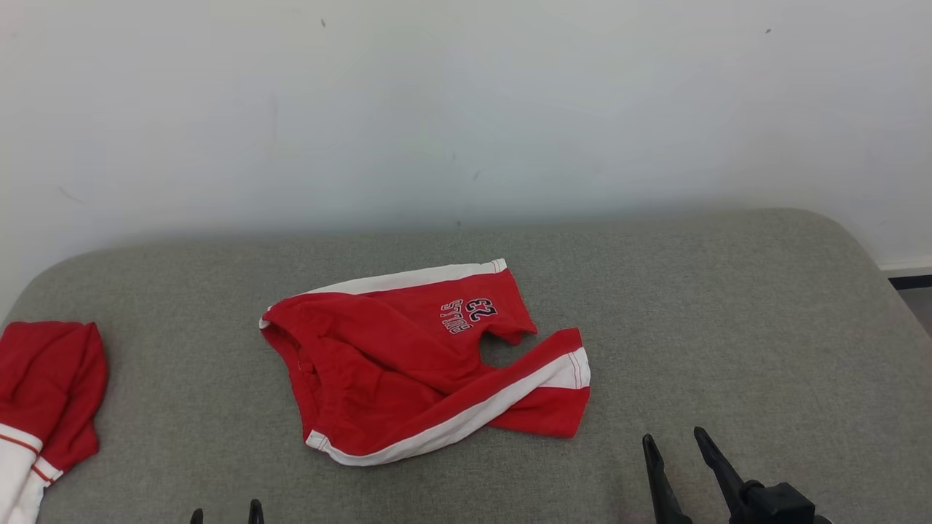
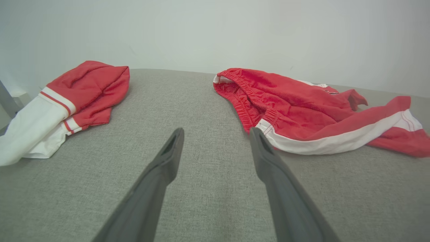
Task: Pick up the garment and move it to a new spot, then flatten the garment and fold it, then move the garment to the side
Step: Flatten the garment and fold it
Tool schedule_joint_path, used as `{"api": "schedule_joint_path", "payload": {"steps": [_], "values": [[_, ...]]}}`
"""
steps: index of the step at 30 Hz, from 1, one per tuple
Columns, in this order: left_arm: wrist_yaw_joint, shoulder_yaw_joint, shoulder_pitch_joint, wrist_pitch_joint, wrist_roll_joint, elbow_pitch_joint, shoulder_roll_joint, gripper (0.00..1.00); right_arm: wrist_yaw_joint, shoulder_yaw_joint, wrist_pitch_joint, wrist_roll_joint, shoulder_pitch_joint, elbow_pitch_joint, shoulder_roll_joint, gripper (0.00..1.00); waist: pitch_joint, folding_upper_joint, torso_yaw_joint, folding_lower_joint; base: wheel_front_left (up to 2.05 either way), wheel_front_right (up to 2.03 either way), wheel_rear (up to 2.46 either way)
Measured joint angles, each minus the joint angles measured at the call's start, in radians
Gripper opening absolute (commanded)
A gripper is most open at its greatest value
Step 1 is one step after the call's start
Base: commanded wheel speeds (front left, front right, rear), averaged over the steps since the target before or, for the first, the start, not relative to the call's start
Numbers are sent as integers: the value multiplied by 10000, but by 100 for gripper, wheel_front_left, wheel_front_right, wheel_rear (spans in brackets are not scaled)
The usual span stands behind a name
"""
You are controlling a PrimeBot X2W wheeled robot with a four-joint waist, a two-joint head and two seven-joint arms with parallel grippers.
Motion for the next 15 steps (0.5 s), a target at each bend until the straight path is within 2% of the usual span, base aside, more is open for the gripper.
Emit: {"api": "schedule_joint_path", "payload": {"steps": [10,15], "values": [[-123,-458,-614,0,-320,23,-2,100,0,203,0,330,-325,12,-146,100,735,0,64,2,0,0,0],[-510,-729,-1247,0,-520,598,-4,100,0,378,0,422,-536,-21,-180,100,1200,0,75,2,0,0,0]]}}
